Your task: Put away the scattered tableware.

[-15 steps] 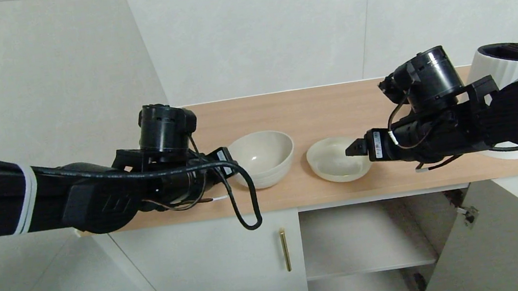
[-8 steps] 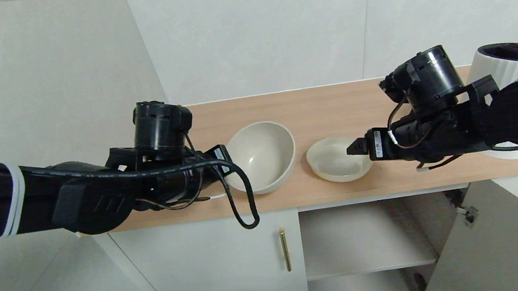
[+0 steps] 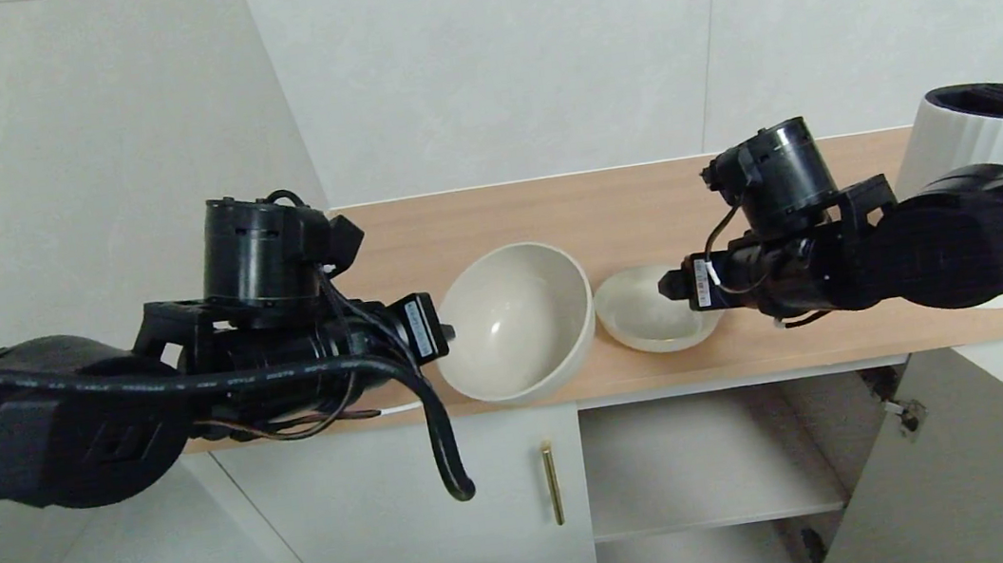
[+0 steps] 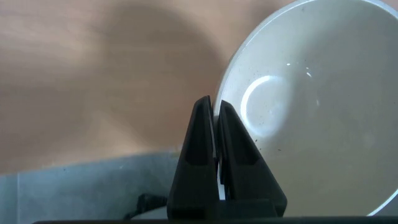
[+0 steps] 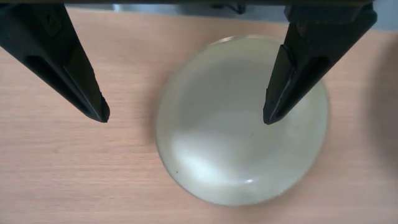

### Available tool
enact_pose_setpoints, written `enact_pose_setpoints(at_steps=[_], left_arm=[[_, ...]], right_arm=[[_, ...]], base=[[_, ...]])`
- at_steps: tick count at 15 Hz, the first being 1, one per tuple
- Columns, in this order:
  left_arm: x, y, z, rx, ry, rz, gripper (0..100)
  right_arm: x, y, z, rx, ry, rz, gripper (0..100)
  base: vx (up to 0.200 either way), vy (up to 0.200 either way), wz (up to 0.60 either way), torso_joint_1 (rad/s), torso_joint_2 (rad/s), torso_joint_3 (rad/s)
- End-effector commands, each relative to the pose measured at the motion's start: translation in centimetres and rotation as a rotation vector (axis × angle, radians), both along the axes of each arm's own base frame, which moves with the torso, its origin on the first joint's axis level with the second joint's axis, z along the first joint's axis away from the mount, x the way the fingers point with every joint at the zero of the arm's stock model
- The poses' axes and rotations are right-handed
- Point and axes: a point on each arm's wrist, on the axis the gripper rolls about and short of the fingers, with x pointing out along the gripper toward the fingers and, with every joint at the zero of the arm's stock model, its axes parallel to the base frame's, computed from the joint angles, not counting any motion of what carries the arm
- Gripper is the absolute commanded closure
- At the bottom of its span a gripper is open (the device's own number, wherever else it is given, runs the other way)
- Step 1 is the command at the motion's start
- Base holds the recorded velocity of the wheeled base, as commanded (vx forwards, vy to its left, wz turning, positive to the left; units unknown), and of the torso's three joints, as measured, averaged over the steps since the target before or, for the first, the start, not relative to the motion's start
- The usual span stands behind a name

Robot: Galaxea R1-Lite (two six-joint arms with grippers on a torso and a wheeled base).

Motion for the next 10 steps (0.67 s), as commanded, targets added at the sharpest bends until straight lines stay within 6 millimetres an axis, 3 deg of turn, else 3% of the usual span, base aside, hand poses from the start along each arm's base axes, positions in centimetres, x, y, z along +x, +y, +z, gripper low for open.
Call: enact_pose_setpoints(at_steps=[1,4,10], left_arm=[[-0.9,0.4,0.7,-0.009,-0.019,-0.007,100],[-0.9,0.4,0.7,-0.009,-0.021,-0.006,100],[-0.9,0.5,0.8,-0.009,-0.022,-0.004,100]], right_arm=[[1.0,0.4,-1.5,-0.028,0.027,-0.016,0],[1.7,0.2,-2.4,-0.039,0.042,-0.031,0],[2.4,-0.7,-2.2,-0.034,0.036,-0.059,0]], base=[[0.0,0.0,0.0,0.0,0.0,0.0],[0.0,0.0,0.0,0.0,0.0,0.0],[0.0,0.0,0.0,0.0,0.0,0.0]])
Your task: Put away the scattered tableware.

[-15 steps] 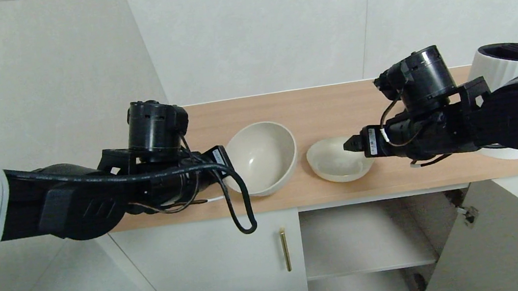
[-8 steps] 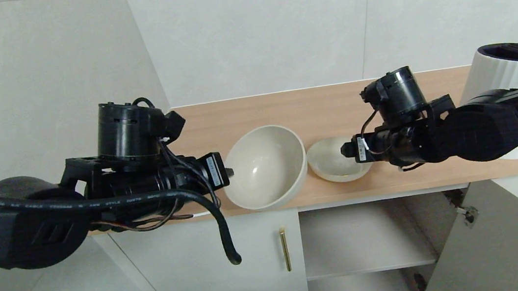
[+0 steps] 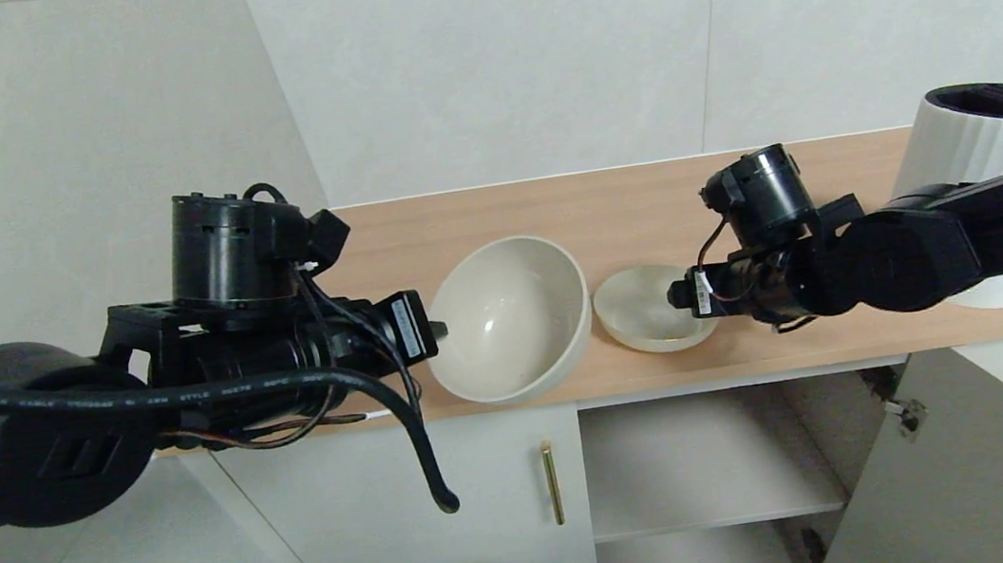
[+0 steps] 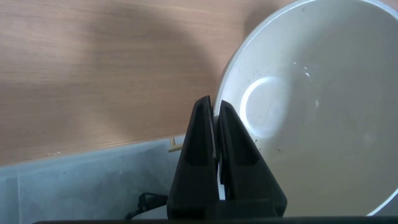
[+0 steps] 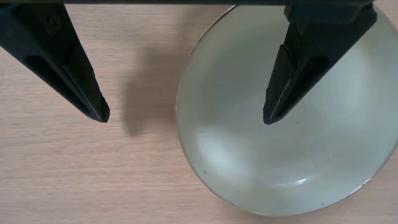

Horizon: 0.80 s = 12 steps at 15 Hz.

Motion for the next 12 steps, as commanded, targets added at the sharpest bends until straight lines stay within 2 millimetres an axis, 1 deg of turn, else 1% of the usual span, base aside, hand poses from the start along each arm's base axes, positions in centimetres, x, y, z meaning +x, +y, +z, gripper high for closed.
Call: enact_pose_setpoints(at_steps=[1,2,3,7,12], left_arm=[[0.0,0.0,0.1,-0.002,-0.002,0.0,100],[0.0,0.0,0.1,-0.002,-0.002,0.0,100],[0.0,0.0,0.1,-0.003,-0.001,0.001,100],[0.0,0.0,0.1,-0.003,-0.001,0.001,100],[-0.2,0.1,0.4,-0.008,-0.009,-0.001,100]], right_arm=[[0.1,0.0,-0.1,-0.002,0.004,-0.001,0],[0.1,0.0,-0.2,-0.002,0.004,-0.001,0],[0.3,0.1,-0.6,-0.006,0.012,-0.001,100],[0.6,0.2,-1.0,-0.009,0.021,-0.001,100],[0.1,0.0,0.0,0.009,-0.002,-0.002,100]], base=[[0.0,0.0,0.0,0.0,0.0,0.0],[0.0,0.0,0.0,0.0,0.0,0.0],[0.0,0.0,0.0,0.0,0.0,0.0],[0.0,0.0,0.0,0.0,0.0,0.0],[0.0,0.0,0.0,0.0,0.0,0.0]])
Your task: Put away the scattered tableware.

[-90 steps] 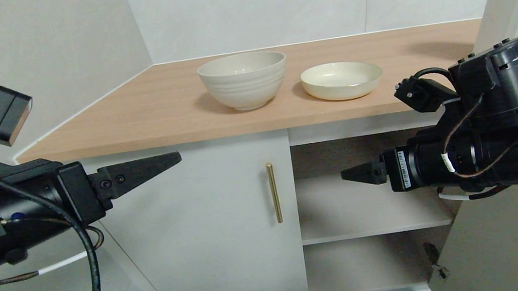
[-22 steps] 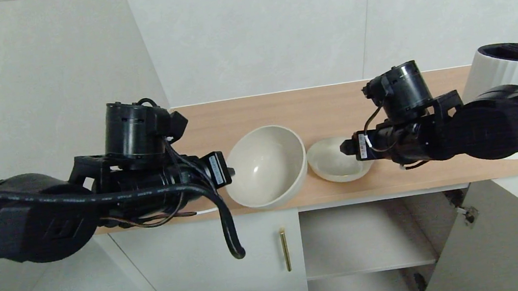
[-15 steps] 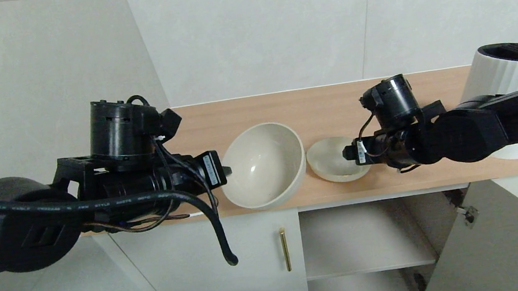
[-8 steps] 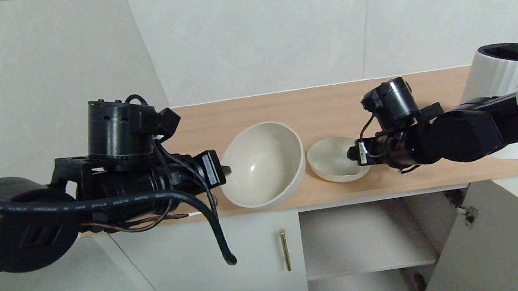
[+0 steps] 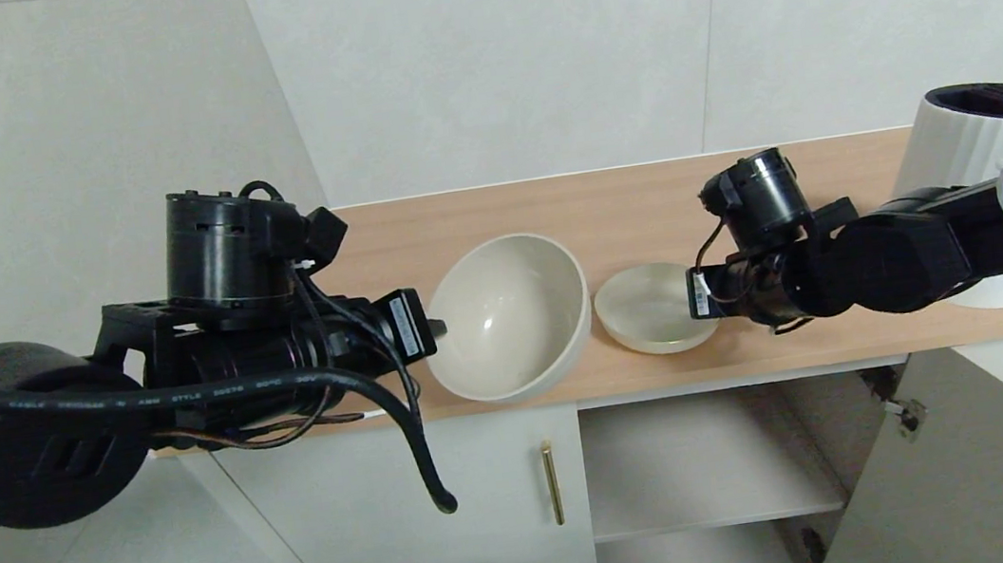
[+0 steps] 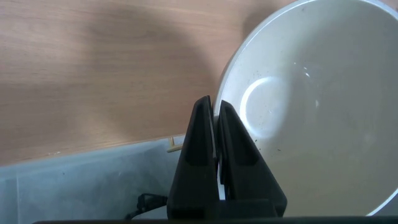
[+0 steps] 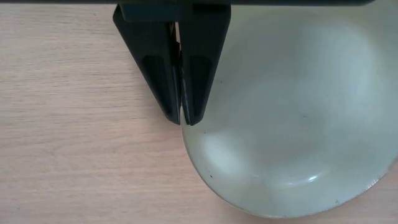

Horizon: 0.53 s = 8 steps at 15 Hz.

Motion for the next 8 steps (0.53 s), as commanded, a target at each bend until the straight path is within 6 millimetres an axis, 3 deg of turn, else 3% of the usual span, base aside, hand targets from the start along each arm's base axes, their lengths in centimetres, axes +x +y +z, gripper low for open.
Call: enact_pose_setpoints(at_steps=[1,4,8], left_arm=[[-0.2,0.1,0.2,-0.004,-0.007,0.0,100],[-0.6,0.4,0.7,-0.009,-0.02,0.004,100],[-3.3,2.0,1.4,0.028,-0.06,-0.023,100]], right_arm=[[-0.3,-0.1,0.6,0.007,-0.013,0.001,100],[-1.3,-1.1,2.2,0.033,-0.034,-0.006,100],[-7.3,-4.4,5.7,0.146,-0.037,0.144,100]], base=[[0.0,0.0,0.0,0.0,0.0,0.0],[0.0,0.0,0.0,0.0,0.0,0.0],[0.0,0.0,0.0,0.0,0.0,0.0]])
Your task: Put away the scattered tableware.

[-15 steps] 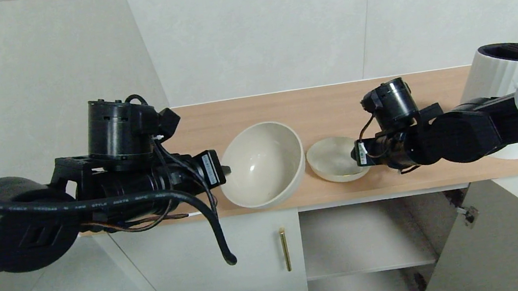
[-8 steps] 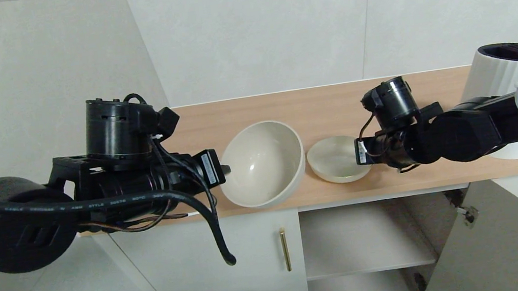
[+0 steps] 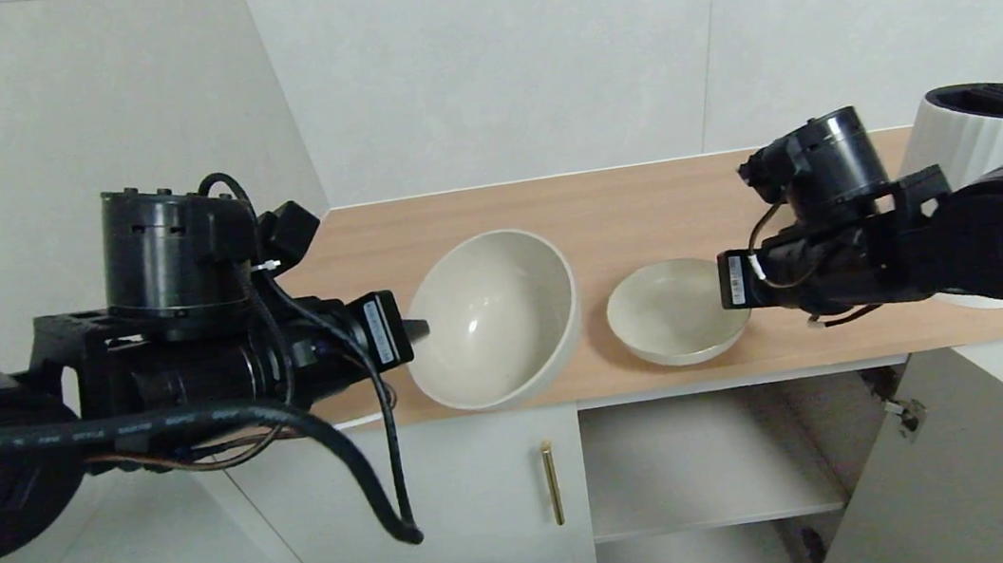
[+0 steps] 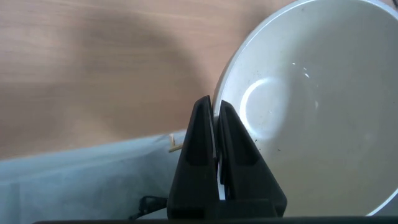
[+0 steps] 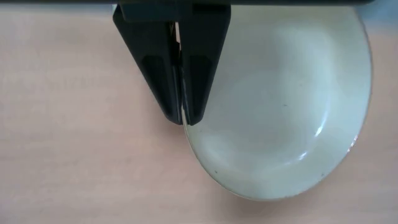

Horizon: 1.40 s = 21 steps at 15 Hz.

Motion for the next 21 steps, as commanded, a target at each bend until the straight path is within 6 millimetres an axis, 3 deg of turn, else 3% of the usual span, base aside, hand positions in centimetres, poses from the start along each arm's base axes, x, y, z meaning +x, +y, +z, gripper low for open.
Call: enact_pose_setpoints(at_steps=[1,5,8,17,21], left_arm=[[-1.9,1.0,0.4,0.022,-0.028,-0.018,100],[-4.0,2.0,-0.9,0.05,0.004,-0.031,100],[-3.8,1.8,-1.3,0.055,0.018,-0.033,100],[-3.7,1.2,-2.1,0.07,0.046,-0.054,100],[-3.5,1.0,-2.4,0.073,0.06,-0.065,100]], right_arm=[[-4.3,-2.3,2.8,0.063,-0.026,0.069,100],[-6.0,-3.9,1.0,0.081,0.076,0.083,100],[-7.9,-4.9,0.3,0.106,0.113,0.122,100],[-8.2,-5.2,-1.8,0.128,0.061,0.139,100],[-8.1,-5.2,-2.2,0.111,0.07,0.139,100]], base=[[0.0,0.0,0.0,0.0,0.0,0.0],[0.0,0.0,0.0,0.0,0.0,0.0],[0.0,0.0,0.0,0.0,0.0,0.0],[0.0,0.0,0.0,0.0,0.0,0.0],[-0.2,0.0,0.0,0.006,0.0,0.0]])
